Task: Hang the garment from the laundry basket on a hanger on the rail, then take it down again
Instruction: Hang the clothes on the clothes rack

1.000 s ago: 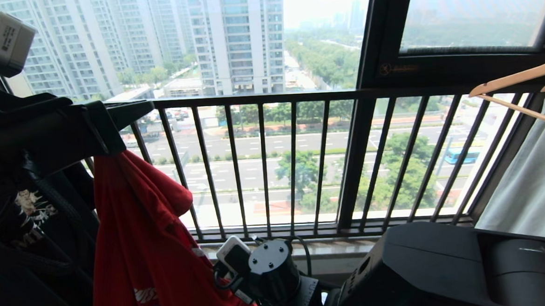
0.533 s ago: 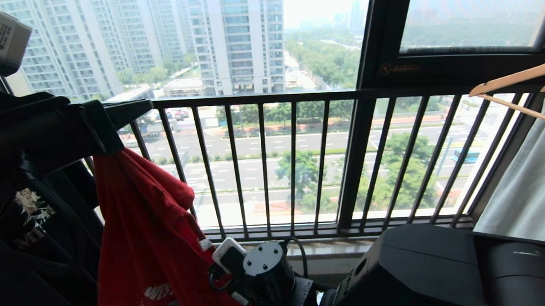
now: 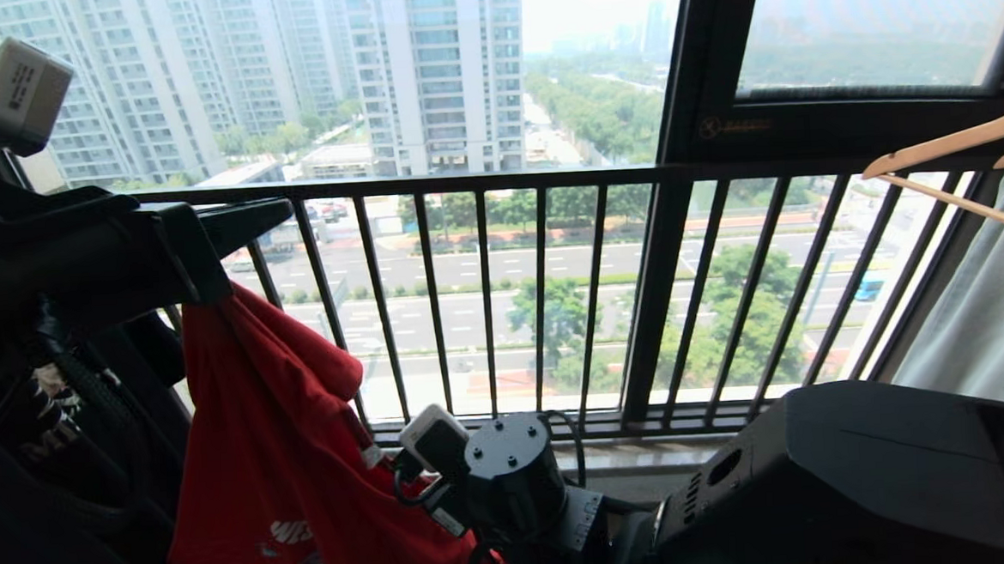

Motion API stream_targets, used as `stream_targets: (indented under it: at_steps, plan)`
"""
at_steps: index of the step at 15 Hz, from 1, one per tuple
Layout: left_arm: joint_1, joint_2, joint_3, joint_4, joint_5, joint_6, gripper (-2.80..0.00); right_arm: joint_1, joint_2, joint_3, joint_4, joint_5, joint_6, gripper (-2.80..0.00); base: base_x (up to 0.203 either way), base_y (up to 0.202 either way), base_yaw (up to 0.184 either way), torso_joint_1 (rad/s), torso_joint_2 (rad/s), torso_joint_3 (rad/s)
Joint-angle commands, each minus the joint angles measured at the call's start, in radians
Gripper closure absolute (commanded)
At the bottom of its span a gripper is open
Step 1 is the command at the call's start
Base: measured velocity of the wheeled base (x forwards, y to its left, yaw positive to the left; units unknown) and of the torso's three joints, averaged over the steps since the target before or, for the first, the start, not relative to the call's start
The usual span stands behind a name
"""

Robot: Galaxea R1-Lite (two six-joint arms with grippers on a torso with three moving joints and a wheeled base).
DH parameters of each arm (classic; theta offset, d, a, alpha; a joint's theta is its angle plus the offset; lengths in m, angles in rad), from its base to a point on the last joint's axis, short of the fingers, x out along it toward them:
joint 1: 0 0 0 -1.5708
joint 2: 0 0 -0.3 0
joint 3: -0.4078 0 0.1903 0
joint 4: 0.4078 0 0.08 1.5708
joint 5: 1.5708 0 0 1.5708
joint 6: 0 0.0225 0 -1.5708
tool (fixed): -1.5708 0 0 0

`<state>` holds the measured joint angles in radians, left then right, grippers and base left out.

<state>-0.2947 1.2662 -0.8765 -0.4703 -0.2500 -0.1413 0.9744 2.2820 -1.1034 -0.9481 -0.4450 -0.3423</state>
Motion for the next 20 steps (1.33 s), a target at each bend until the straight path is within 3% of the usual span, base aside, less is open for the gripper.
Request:
stream_targets:
  at_steps: [1,3,12,20]
  plan:
    - [0.000,0.000,0.014,0.001,-0.019,0.004,0.00,-0.002,-0.042,0.002,-0.005,-0.006,-0.003,0.00,0.000,0.000,0.000,0.000,0.00,0.000]
    - [0.000,0.002,0.028,0.001,-0.030,0.023,0.00,-0.004,-0.065,0.000,-0.003,-0.008,-0.007,0.00,0.000,0.000,0.000,0.000,0.00,0.000]
    - [-0.003,0.061,0.112,0.001,-0.029,0.255,0.00,-0.033,-0.182,0.018,0.033,-0.038,-0.071,0.00,0.000,0.000,0.000,0.000,0.00,0.000]
    - [-0.023,0.144,0.111,-0.010,0.021,0.284,0.00,-0.037,-0.242,0.034,0.035,-0.058,-0.119,0.00,0.000,0.000,0.000,0.000,0.00,0.000]
